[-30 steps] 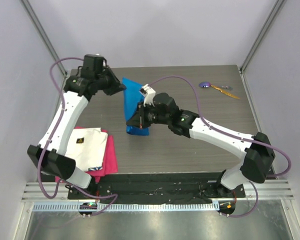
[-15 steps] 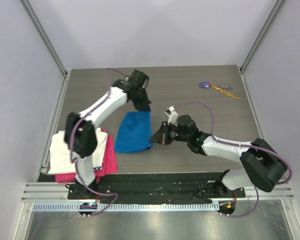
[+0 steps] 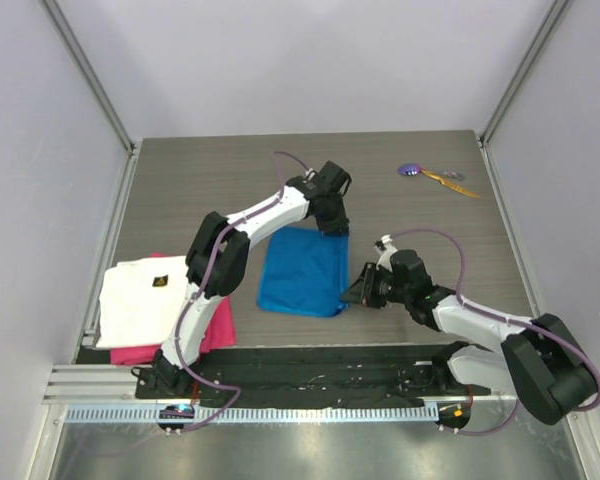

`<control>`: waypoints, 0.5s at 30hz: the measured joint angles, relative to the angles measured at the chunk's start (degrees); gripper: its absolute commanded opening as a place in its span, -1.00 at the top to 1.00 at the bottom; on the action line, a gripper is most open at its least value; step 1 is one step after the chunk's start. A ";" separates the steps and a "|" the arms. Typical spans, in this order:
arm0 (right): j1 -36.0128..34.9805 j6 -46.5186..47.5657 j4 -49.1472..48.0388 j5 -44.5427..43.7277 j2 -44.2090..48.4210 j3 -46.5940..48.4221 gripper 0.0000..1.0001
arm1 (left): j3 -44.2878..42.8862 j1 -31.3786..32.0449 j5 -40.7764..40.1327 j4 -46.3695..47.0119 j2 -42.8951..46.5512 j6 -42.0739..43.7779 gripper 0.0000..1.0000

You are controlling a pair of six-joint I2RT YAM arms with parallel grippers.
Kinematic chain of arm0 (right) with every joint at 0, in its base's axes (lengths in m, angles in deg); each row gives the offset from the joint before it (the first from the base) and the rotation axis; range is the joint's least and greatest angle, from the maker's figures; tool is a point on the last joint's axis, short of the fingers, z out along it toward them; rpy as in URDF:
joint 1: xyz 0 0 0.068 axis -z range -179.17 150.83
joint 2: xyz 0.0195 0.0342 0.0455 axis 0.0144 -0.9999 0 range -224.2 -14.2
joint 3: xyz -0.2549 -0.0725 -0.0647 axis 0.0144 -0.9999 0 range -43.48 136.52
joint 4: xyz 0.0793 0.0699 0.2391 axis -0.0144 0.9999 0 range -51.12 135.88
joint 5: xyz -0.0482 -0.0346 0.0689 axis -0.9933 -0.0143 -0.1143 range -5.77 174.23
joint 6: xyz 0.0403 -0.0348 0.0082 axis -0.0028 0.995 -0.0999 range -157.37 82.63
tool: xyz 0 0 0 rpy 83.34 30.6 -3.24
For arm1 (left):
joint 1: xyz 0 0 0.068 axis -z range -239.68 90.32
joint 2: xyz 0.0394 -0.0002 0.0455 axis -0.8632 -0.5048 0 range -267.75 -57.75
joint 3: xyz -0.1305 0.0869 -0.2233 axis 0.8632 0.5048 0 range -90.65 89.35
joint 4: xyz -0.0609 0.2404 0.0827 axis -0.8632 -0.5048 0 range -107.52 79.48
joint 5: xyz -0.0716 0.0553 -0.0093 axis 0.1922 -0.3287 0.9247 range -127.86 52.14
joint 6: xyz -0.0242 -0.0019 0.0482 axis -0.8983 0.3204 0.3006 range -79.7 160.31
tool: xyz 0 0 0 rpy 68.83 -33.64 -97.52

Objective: Fold the napkin into a case and place the utensils inside
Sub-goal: Turn over the upper triangle folded napkin at the center of the board.

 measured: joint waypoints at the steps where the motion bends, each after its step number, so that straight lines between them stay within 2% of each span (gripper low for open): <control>1: -0.02 0.17 3.34 0.04 1.44 0.04 0.21 | -0.37 -0.15 -0.79 1.77 0.00 -0.02 0.01; 3: -0.26 0.55 10.75 -0.57 3.85 0.11 -0.04 | -1.05 -0.85 -1.38 4.50 0.04 0.50 -0.07; 5: -0.02 1.11 17.18 -1.55 5.49 0.31 -0.12 | -1.53 -1.66 -1.55 6.05 0.42 1.40 -0.47; 7: 0.52 1.22 21.99 -2.43 6.19 1.09 -0.20 | -1.49 -2.23 -1.40 5.90 1.46 2.93 -0.66; 9: 1.14 1.40 25.70 -3.61 6.34 2.99 -0.26 | -1.31 -2.75 -1.25 4.79 3.23 4.22 -0.66; 11: 1.86 1.42 28.33 -5.14 6.10 5.20 -0.29 | 0.20 -3.15 -0.79 3.19 6.75 5.99 -0.57; 15: 4.17 1.73 30.75 -8.04 2.34 10.36 -0.29 | 9.16 -3.21 1.01 1.90 18.99 9.29 -0.33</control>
